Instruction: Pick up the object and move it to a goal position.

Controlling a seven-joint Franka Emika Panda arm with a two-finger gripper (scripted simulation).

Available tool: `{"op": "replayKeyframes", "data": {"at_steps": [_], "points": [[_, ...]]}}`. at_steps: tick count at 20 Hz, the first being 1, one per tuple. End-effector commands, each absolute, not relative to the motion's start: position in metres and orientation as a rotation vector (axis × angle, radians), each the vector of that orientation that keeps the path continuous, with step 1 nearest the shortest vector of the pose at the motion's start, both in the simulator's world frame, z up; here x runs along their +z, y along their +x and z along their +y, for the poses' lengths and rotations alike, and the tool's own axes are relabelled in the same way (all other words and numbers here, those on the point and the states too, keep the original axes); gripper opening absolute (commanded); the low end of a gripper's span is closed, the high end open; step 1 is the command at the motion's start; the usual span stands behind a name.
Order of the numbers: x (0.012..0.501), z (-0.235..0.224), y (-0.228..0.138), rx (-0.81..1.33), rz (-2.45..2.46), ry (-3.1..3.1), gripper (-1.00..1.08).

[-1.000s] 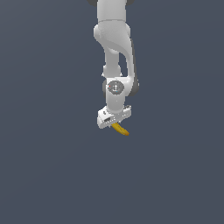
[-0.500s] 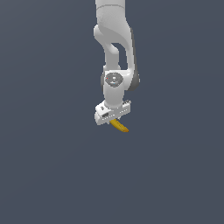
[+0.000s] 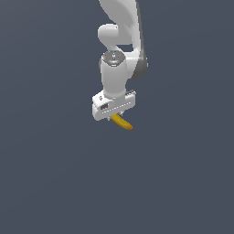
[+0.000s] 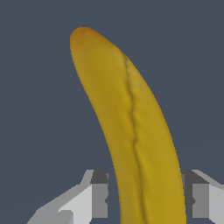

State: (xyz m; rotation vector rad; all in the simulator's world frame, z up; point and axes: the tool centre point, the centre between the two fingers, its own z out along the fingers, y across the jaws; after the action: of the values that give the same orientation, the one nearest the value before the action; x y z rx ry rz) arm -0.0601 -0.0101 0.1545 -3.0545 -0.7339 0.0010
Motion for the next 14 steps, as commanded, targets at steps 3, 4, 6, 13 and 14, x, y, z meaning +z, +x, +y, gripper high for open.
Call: {"op": "replayKeyframes", "data": {"at_steps": [3,4,6,13,14], "points": [[0.205,-0.019,-0.057,-0.002,-0.735,-3.054,-1.0],[0.215,-0.021,-0.056,-0.002,-0.735,-3.053,-1.0],[0.236,-0.025,-0.054,-0.002,-0.735,-3.053,-1.0],[0.309,-0.039,-0.049,-0.002,-0.735,-3.053,-1.0],[0.32,-0.041,-0.048,-0.002,-0.735,-3.053,-1.0]]}}
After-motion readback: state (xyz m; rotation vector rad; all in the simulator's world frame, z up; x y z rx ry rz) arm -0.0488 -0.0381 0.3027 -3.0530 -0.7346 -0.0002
